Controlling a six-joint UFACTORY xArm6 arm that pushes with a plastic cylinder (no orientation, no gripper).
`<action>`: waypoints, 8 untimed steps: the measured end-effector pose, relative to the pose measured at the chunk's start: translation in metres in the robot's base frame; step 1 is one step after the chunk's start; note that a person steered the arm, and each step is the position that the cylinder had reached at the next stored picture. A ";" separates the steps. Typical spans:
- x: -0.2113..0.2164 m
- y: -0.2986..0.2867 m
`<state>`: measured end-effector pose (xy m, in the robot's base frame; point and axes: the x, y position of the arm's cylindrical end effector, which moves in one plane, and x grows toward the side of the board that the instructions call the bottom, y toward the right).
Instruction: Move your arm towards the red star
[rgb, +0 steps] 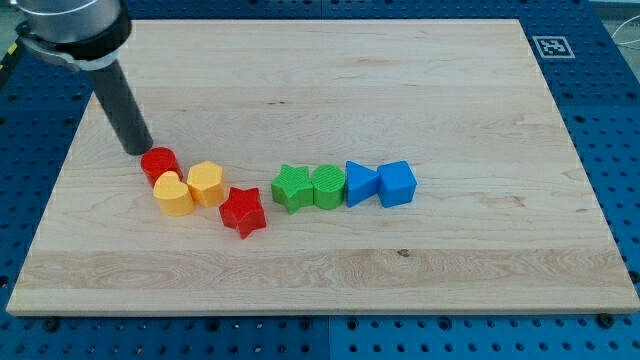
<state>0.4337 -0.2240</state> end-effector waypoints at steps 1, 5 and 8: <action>0.000 -0.022; 0.110 -0.043; 0.185 0.011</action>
<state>0.6188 -0.2125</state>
